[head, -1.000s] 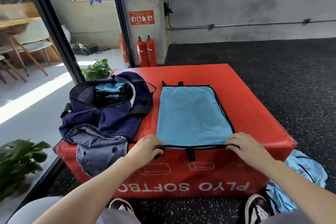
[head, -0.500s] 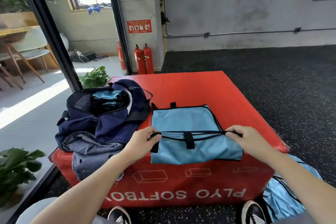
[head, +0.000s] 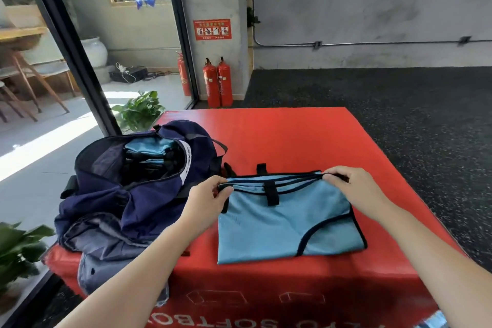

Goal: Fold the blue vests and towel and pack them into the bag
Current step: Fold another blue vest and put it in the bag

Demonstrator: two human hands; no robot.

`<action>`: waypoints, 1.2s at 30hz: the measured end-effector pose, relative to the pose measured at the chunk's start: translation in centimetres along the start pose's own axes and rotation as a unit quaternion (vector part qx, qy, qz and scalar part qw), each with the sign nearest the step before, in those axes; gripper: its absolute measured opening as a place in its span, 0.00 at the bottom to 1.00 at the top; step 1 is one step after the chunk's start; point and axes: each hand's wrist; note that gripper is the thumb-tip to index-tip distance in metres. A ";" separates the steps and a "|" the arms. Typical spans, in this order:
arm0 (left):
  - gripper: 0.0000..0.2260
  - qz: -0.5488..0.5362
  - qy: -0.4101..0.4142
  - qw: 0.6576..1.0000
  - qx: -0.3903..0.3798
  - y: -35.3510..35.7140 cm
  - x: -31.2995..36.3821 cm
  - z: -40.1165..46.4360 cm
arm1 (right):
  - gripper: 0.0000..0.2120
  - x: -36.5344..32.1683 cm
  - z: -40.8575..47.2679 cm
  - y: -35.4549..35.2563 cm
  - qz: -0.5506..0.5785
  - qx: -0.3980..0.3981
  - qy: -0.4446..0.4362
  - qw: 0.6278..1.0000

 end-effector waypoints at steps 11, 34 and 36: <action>0.05 0.062 -0.026 0.998 0.006 3.3 -3.0 7.2 | 0.03 2.0 7.5 3.4 -0.097 -0.052 0.032 0.993; 0.27 -0.098 -0.013 0.995 0.026 4.5 -2.0 5.1 | 0.29 -7.6 7.3 11.4 0.091 -0.101 0.031 0.990; 0.30 -0.099 -0.011 0.995 0.003 4.7 -2.0 5.3 | 0.34 -7.1 7.4 11.3 0.066 -0.129 0.003 0.989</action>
Point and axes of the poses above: each hand's wrist, its own z-axis towards the middle knuckle, its own y-axis out of the palm, x = y × z, and after that the axes turned 9 degrees about -z, right-handed
